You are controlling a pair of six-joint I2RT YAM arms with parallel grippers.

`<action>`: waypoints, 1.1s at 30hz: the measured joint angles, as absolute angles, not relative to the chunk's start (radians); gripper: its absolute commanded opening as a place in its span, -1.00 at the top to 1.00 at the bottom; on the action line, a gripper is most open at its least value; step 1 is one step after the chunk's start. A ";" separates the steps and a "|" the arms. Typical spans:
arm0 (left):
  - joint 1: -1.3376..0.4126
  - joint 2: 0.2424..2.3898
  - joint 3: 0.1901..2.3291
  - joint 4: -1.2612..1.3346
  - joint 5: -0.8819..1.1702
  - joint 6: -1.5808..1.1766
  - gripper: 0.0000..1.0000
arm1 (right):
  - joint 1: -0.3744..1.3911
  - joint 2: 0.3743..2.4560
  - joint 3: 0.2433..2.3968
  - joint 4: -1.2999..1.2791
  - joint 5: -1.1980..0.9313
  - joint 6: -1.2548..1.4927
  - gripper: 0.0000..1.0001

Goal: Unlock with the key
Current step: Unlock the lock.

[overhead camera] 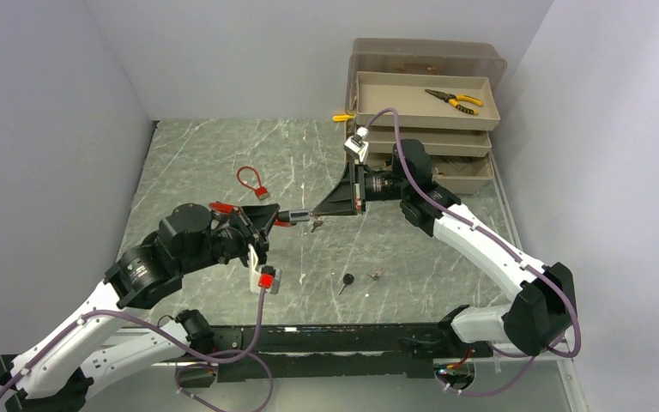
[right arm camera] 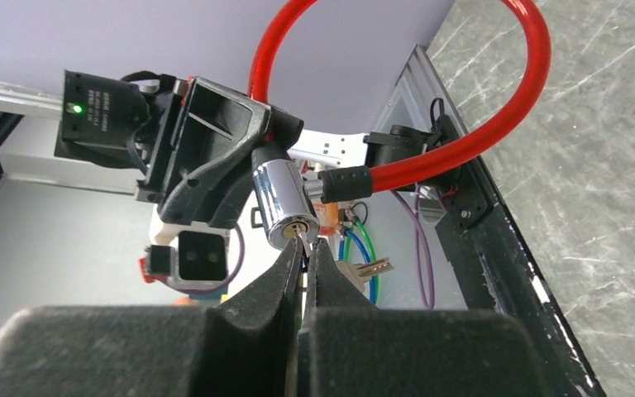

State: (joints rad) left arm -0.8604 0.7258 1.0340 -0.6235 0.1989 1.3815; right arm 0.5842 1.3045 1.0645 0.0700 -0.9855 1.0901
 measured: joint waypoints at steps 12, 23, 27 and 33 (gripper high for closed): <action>-0.900 0.675 0.950 -0.496 0.125 1.518 1.00 | 0.576 1.304 1.055 0.126 -0.987 1.167 0.69; -0.926 0.773 1.097 -0.459 0.131 1.257 1.00 | 0.503 1.267 1.191 -0.081 -0.891 0.939 -0.34; -0.926 0.793 1.151 -0.427 0.139 1.167 1.00 | 0.466 1.214 1.196 -0.145 -0.855 0.858 -0.58; -0.926 0.830 1.230 -0.379 0.143 1.079 1.00 | 0.392 1.149 1.196 -0.216 -0.819 0.762 -0.81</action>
